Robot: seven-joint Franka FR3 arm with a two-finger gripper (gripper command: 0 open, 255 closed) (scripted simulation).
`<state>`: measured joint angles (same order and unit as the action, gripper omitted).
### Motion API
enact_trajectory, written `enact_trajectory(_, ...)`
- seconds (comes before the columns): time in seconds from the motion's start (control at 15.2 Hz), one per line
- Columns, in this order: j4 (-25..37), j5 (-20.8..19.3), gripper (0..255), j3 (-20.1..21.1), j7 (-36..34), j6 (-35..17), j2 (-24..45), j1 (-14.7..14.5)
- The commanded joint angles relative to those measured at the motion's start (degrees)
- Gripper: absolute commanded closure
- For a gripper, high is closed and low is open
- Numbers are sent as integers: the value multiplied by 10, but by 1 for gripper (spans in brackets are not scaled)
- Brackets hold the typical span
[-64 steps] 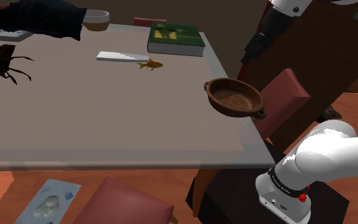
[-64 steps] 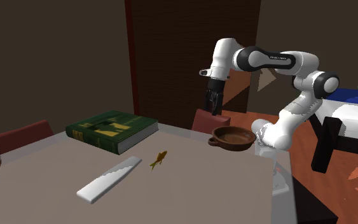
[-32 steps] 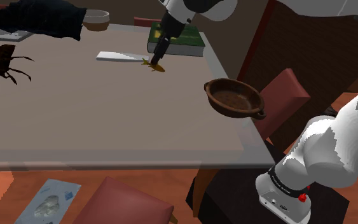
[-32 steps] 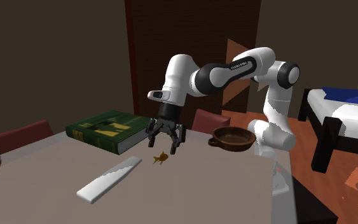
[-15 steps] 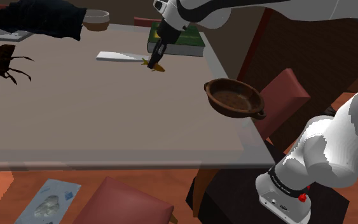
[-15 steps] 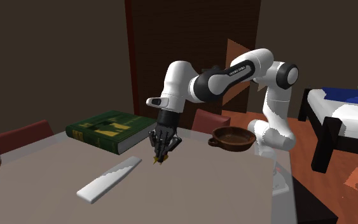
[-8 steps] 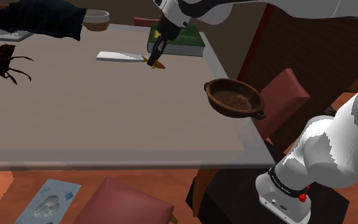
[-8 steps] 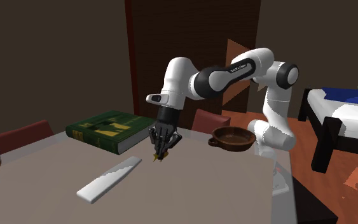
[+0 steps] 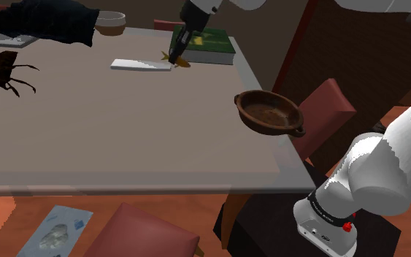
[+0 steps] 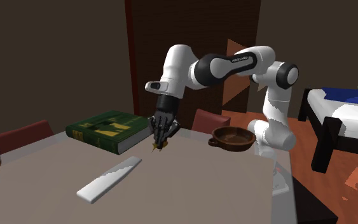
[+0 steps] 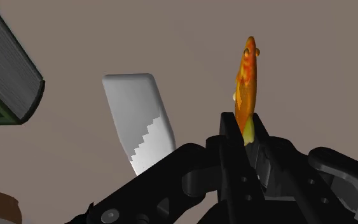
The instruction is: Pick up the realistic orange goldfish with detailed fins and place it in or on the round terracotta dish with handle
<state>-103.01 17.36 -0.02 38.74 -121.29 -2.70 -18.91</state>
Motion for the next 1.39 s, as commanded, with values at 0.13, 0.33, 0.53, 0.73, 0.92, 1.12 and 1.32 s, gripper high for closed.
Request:
enact_trajectory(0.13,32,-5,255,-1,-9,30,1,1)
enact_trajectory(0.33,58,-8,255,-1,-15,53,4,1)
enact_trajectory(0.53,86,-10,255,-2,-21,76,8,2)
enact_trajectory(0.73,113,-13,255,-2,-27,97,13,2)
enact_trajectory(0.92,31,-12,255,-2,-24,89,-59,3)
enact_trajectory(1.12,-40,-12,255,-2,-23,88,-129,4)
enact_trajectory(1.32,-102,-12,255,-2,-23,94,-198,5)
